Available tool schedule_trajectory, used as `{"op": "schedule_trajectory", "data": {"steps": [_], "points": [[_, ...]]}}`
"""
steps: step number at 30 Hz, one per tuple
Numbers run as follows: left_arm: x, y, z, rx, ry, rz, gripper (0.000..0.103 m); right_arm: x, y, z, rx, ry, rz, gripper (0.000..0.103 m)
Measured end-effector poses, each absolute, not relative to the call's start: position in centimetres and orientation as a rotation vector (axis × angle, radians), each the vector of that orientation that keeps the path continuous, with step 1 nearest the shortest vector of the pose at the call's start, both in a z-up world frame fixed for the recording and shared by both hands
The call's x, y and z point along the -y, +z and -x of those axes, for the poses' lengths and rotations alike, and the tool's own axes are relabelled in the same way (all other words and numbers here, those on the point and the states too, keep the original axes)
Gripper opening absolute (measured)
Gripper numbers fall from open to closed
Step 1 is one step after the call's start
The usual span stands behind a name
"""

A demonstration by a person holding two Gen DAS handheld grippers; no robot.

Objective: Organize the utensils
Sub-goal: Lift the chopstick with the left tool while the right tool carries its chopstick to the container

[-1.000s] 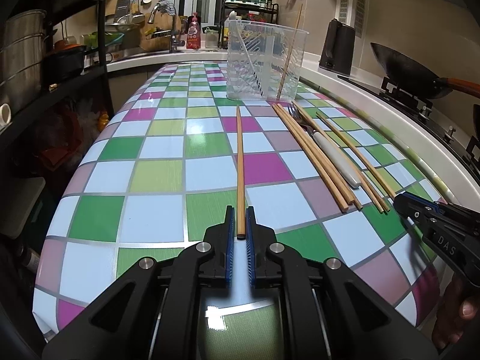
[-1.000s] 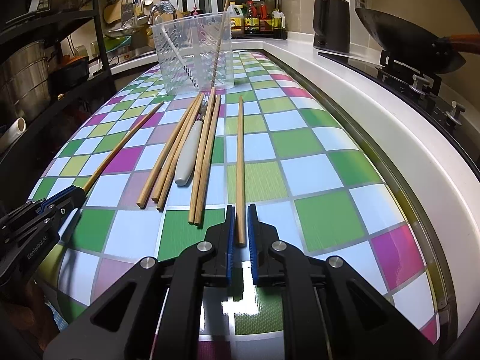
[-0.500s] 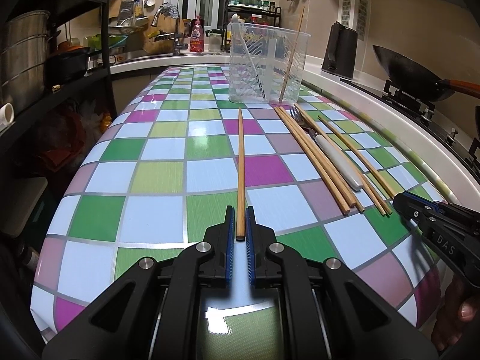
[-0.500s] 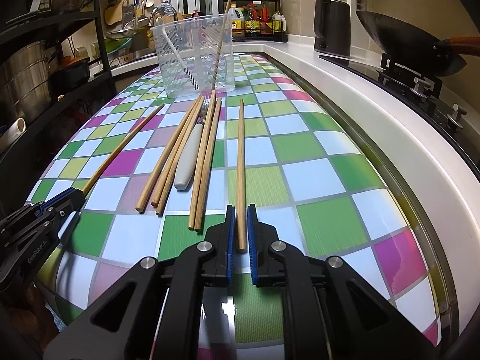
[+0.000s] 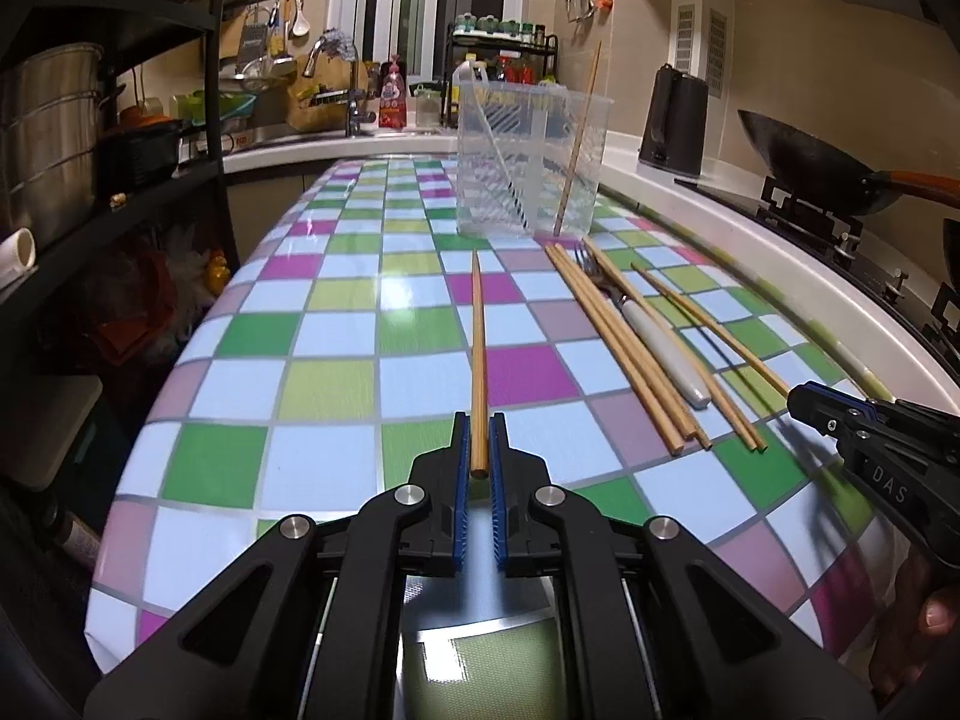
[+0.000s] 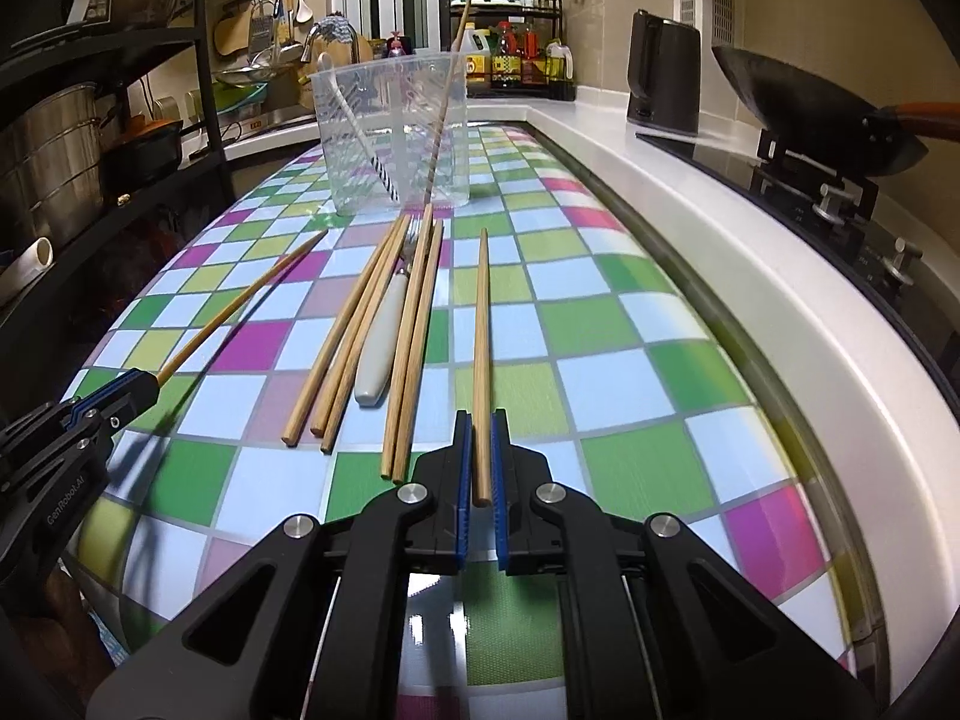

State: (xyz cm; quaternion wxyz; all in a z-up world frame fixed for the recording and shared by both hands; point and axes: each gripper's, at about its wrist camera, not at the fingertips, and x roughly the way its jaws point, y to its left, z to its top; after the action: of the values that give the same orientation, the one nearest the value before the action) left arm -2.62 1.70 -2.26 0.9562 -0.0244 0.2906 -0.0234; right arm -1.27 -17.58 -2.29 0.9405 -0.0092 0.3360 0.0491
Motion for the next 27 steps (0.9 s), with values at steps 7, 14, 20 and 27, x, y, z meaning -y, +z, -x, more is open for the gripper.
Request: {"op": "schedule_trajectory", "data": {"steps": [7,14,20,27], "points": [[-1.8,-0.2,3.6,-0.512,-0.046,0.034,0.006,17.4,0.6,2.6,-0.605,0.076,0.069,0.006],[-2.4,1.7,4.1,-0.454,-0.047,0.04,0.006,17.6,3.9,3.6,-0.51,0.046,0.111,0.006],[-3.0,3.8,4.2,-0.399,-0.048,0.043,0.006,17.8,6.3,4.1,-0.453,0.036,0.131,0.006],[-3.8,7.3,3.6,-0.318,-0.049,0.037,0.006,18.1,9.6,4.1,-0.386,0.036,0.133,0.006]]}}
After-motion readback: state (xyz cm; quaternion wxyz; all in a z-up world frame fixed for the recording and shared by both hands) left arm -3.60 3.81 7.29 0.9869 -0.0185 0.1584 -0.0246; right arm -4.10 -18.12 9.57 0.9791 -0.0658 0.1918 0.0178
